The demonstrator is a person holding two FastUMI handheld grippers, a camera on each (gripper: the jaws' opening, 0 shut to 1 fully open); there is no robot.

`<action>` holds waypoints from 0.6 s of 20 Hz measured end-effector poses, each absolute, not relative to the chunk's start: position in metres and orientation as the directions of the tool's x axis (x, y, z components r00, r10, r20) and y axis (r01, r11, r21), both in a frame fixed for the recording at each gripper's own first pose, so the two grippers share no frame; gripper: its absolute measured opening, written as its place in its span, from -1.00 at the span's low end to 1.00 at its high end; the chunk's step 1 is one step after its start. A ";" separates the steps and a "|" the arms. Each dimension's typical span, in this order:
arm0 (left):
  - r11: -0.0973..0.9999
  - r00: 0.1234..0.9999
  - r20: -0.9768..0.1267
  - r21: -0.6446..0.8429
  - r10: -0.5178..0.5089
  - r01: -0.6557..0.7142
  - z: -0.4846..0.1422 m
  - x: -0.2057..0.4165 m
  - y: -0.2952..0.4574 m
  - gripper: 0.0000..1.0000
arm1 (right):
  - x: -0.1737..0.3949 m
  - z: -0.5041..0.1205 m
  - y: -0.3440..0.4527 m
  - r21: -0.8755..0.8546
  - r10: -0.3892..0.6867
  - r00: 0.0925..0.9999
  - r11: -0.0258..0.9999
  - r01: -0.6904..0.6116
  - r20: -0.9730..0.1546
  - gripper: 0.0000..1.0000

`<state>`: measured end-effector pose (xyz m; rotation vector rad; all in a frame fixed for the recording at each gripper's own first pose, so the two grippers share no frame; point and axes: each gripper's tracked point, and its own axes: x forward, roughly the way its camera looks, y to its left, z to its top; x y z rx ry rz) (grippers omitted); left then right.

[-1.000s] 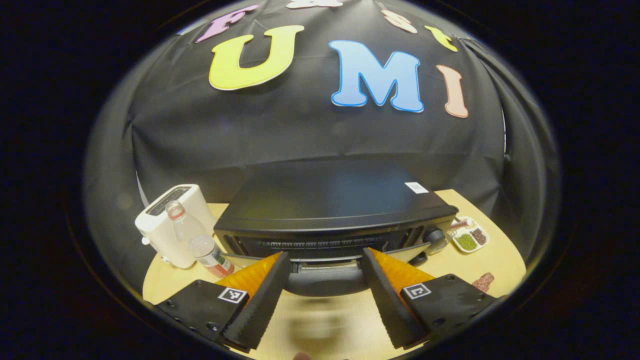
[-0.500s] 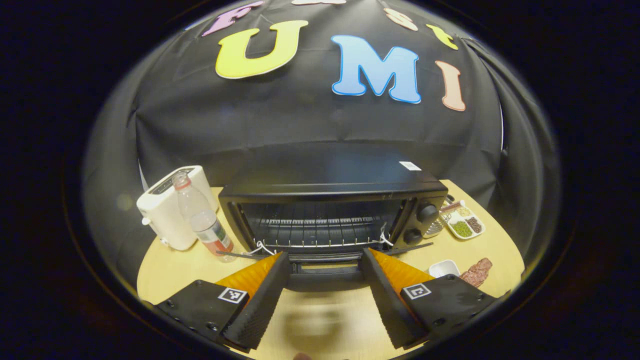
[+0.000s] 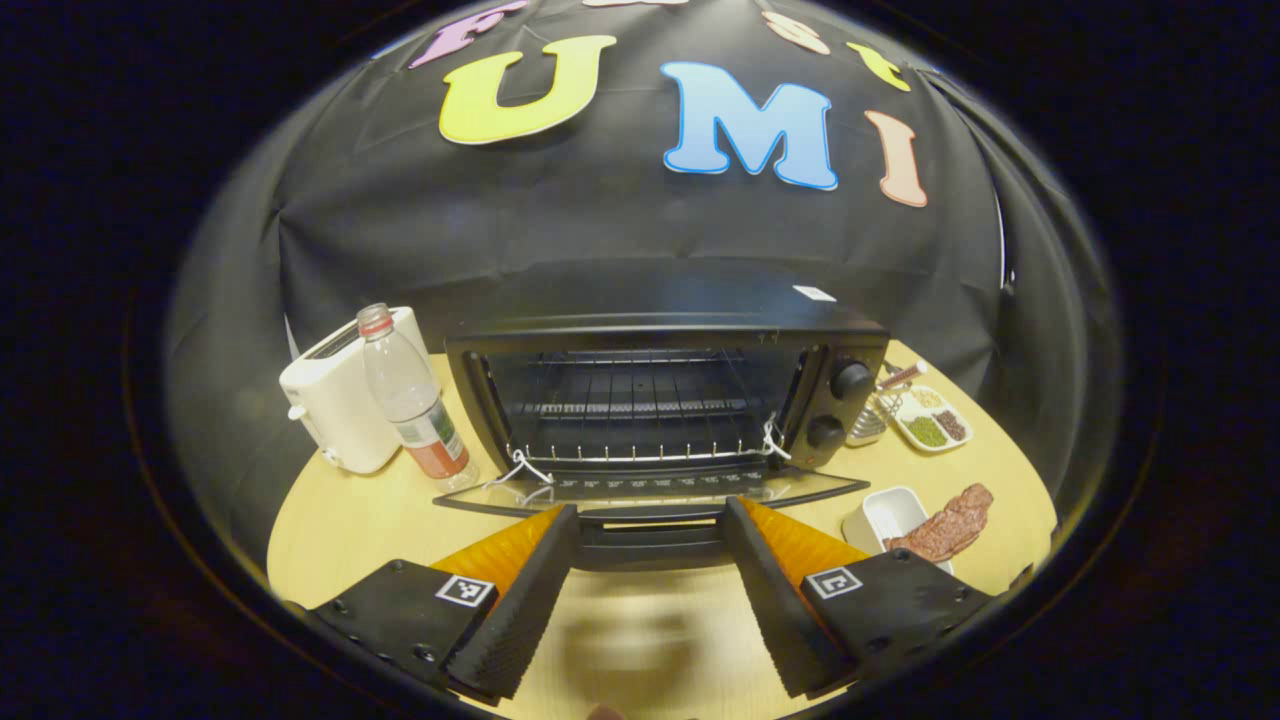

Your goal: Open the electric oven with the left hand, put the food in, and close the electric oven.

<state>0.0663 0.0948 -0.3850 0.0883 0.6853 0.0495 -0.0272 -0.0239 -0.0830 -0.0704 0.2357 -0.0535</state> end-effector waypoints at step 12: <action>0.992 0.792 -0.601 0.124 0.107 -0.041 -0.369 0.047 0.105 0.94 | -0.033 -0.106 -0.020 -0.059 -0.029 0.954 0.998 0.011 -0.300 0.96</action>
